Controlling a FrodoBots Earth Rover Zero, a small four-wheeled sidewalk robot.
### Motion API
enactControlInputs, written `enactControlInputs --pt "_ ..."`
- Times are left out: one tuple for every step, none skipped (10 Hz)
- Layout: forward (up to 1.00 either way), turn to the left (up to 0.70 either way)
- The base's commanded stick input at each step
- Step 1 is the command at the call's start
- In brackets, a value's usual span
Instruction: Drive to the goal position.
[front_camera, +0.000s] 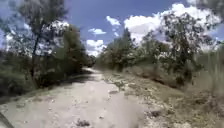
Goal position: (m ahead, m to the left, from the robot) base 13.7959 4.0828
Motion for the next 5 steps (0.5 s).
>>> enactControlInputs --pt "0.7 0.0" --pt "0.7 0.0" --pt "0.7 0.0" --pt "0.7 0.0" --pt "0.7 0.04"
